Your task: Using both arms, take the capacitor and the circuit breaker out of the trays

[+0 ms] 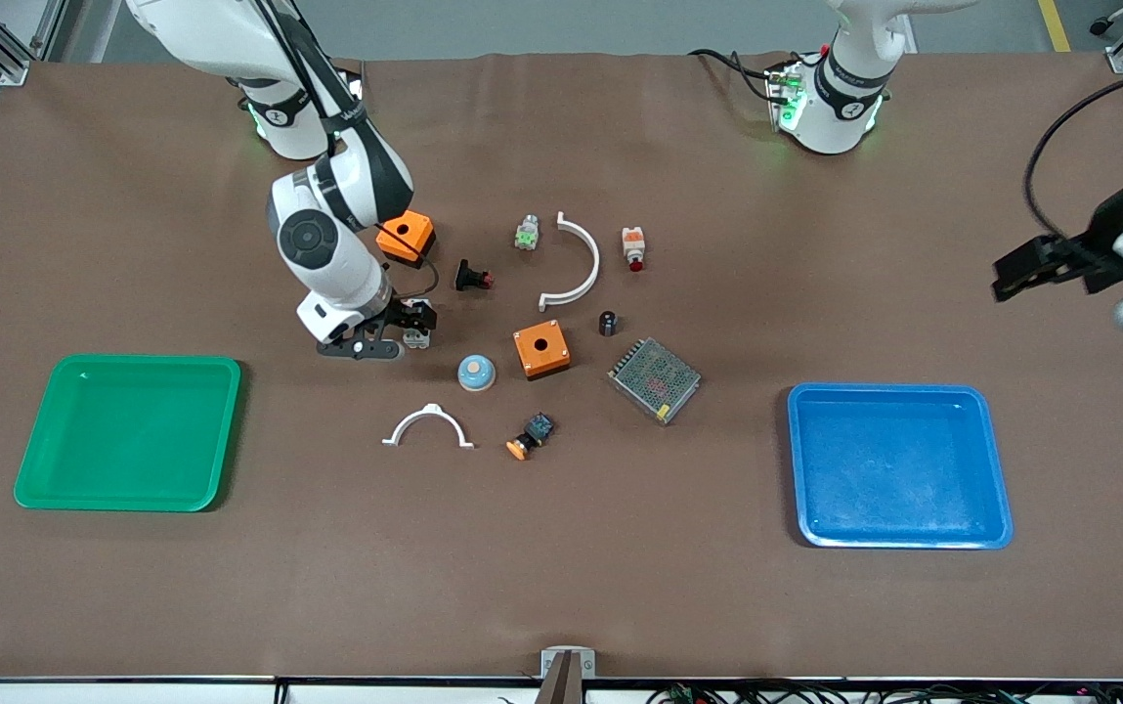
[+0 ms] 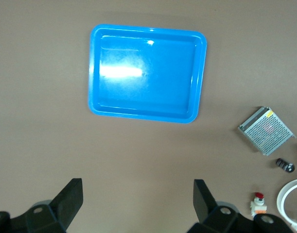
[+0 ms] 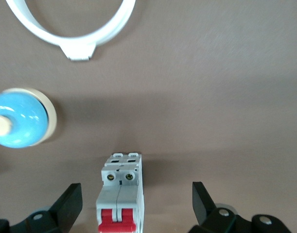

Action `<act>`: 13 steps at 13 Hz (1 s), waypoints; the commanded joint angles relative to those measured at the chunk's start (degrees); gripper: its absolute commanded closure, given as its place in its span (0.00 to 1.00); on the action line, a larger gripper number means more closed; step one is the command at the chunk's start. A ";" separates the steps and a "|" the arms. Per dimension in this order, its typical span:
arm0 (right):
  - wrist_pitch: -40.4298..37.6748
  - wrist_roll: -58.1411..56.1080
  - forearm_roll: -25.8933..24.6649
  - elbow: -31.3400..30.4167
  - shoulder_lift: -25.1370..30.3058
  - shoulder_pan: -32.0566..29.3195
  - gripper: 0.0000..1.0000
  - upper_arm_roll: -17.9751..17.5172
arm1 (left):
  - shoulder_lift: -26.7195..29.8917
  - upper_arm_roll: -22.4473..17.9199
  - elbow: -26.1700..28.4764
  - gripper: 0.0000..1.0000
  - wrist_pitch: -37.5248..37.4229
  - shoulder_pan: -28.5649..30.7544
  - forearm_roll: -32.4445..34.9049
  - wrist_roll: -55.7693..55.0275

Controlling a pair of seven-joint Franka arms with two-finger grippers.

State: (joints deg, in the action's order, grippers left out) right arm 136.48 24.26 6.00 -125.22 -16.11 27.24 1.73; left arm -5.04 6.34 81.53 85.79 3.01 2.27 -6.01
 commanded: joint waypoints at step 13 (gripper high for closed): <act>-49.38 -26.18 -7.67 39.17 3.90 -28.99 0.00 -0.15 | 6.71 -6.08 5.04 0.00 -0.97 -4.07 0.80 2.93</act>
State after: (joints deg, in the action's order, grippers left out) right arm 88.34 -0.63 -1.51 -87.75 -12.58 0.80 2.74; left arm 0.45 0.37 85.74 85.16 -0.63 2.27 -3.23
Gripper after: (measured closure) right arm 0.000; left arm 0.000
